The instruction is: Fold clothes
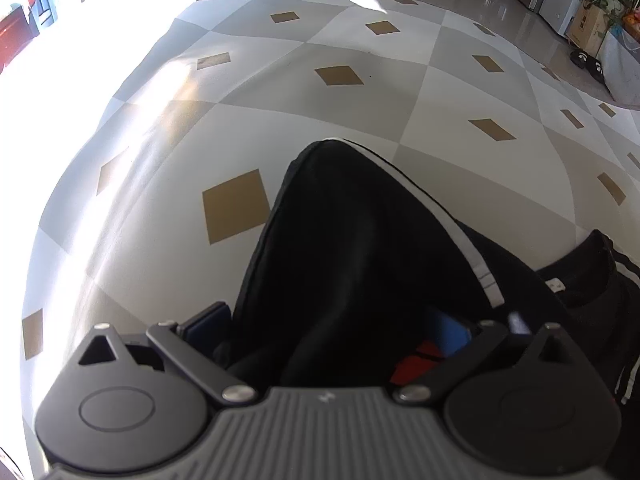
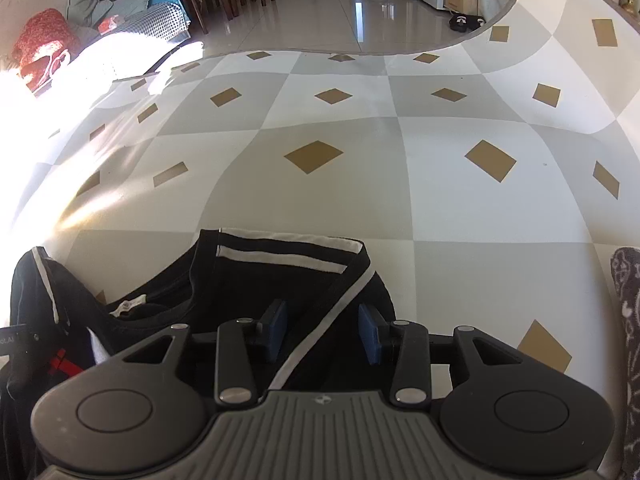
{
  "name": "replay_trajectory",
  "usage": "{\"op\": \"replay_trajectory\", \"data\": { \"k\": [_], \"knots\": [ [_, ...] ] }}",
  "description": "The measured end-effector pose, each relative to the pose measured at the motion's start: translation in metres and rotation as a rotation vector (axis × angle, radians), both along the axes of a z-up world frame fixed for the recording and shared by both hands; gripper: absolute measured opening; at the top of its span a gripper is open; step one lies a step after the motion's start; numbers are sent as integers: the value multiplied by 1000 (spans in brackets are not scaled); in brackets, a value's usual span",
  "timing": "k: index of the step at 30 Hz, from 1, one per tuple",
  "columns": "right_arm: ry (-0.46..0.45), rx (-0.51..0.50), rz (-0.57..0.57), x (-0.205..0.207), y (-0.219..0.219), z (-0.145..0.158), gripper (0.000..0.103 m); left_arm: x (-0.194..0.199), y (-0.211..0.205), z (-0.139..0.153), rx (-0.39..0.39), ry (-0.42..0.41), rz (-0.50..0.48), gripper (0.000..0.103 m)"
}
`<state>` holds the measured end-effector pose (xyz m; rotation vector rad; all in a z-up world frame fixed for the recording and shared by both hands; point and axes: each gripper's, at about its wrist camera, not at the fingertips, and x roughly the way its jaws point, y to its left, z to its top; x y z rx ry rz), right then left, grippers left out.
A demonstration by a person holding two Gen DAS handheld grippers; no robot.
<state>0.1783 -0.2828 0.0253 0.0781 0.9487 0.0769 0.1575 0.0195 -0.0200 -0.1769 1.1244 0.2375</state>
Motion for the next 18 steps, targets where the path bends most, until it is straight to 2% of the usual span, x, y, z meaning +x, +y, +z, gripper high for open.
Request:
{"op": "replay_trajectory", "data": {
  "k": [3,7,18],
  "knots": [
    [-42,41,15,1,3,10,44,-2,0,3,-6,0,6,102],
    [-38,85,89,6,20,8,44,-5,-1,6,0,-5,12,102],
    [-73,-67,269,18,82,-10,46,-8,-5,4,15,7,-3,103]
  ]
}}
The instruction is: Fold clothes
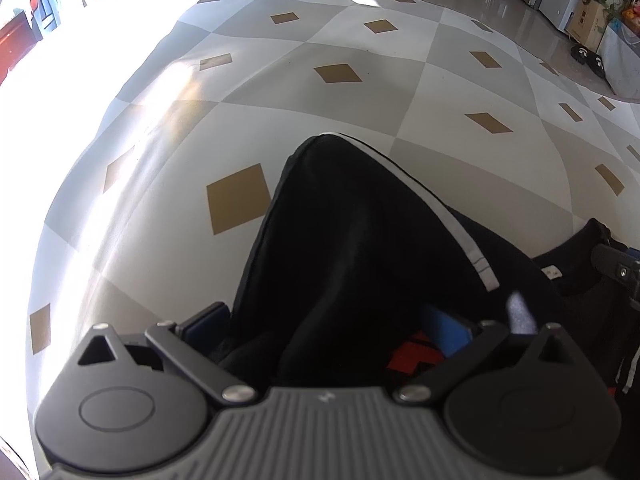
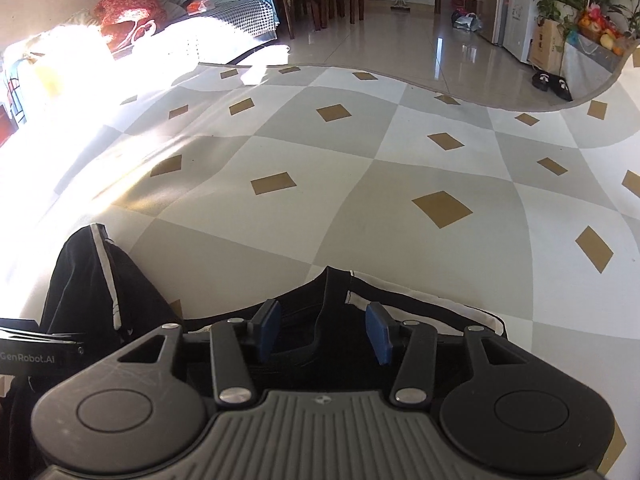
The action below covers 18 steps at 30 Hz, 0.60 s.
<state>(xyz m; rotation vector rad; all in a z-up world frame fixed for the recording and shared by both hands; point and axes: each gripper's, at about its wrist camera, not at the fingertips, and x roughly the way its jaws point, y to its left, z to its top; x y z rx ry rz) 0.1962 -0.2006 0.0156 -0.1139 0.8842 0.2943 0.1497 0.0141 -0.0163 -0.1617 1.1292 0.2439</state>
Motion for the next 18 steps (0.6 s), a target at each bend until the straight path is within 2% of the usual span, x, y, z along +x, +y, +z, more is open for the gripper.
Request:
{"op": "replay_trajectory", "data": {
  "k": [5,10,13,15,17,18],
  "knots": [
    [32,-34,-12,9,4,-13,46,0,0,0,-9,8,-3,103],
    [17,-23,-26,11,2,-17,46,0,-1,-1,-7,13,-1,103],
    [-7,-25,-2,9,7,-18,27,0,-2,-2,-1,12,-1,103],
    [-12,-29,-9,9,9,-17,19,0,-1,-2,1,13,4,103],
    [-22,-47,-31,10,8,-17,5,0,0,-2,1,14,12,103],
    [-25,-46,-50,11,5,-16,3,0,1,-2,1,15,16,103]
  ]
}}
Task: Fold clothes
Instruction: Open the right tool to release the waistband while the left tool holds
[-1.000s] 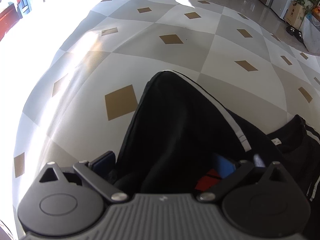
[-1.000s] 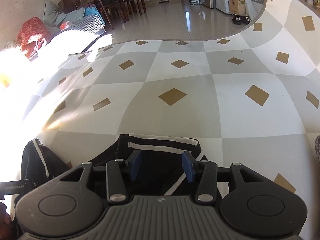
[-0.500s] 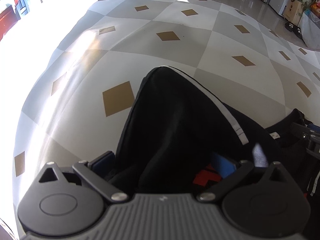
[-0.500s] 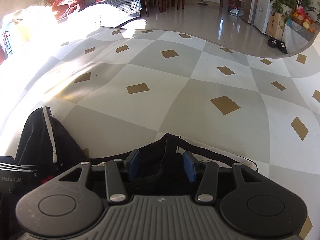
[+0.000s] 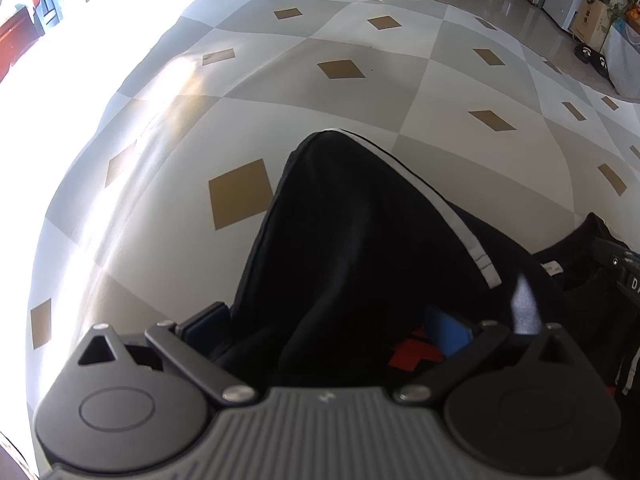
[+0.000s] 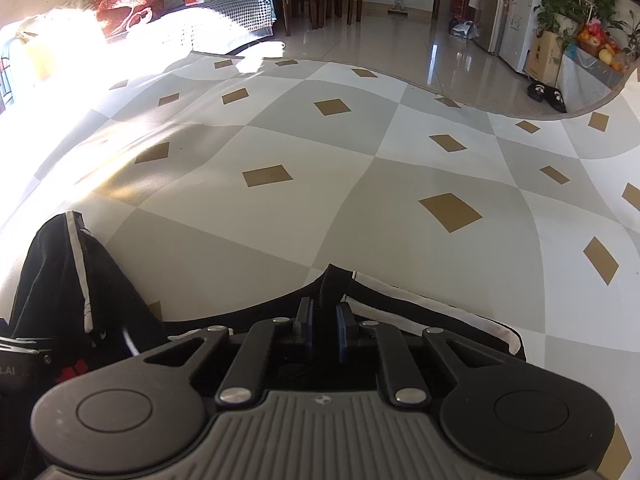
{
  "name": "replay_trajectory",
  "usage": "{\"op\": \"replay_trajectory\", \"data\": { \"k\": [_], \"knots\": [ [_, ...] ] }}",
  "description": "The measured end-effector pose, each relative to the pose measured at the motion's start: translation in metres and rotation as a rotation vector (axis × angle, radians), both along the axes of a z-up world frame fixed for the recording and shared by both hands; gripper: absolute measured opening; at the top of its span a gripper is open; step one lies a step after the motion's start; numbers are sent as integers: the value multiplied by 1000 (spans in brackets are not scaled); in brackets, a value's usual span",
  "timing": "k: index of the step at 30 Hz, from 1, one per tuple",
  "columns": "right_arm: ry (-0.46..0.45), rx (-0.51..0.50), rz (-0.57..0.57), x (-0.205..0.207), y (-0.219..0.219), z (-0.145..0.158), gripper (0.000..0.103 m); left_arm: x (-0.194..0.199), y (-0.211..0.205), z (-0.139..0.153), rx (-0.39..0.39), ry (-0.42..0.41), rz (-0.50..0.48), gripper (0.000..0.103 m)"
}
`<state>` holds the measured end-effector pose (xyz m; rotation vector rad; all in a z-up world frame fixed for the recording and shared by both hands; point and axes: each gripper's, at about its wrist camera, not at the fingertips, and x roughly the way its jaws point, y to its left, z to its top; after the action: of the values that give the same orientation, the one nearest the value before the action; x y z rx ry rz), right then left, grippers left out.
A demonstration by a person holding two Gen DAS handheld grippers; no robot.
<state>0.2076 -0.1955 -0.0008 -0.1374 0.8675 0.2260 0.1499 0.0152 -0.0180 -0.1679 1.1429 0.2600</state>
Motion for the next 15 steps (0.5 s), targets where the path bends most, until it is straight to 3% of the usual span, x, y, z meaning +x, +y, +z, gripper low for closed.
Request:
{"op": "replay_trajectory", "data": {
  "k": [8,13,15],
  "knots": [
    [-65,23,-226,9,-32,12,3,1,12,0,18,6,47,103],
    [-171,27,-321,11,-49,34,2,3,13,-3,84,22,58,103],
    [-171,65,-337,13,-58,41,3,2,14,-2,109,23,74,103]
  ]
}}
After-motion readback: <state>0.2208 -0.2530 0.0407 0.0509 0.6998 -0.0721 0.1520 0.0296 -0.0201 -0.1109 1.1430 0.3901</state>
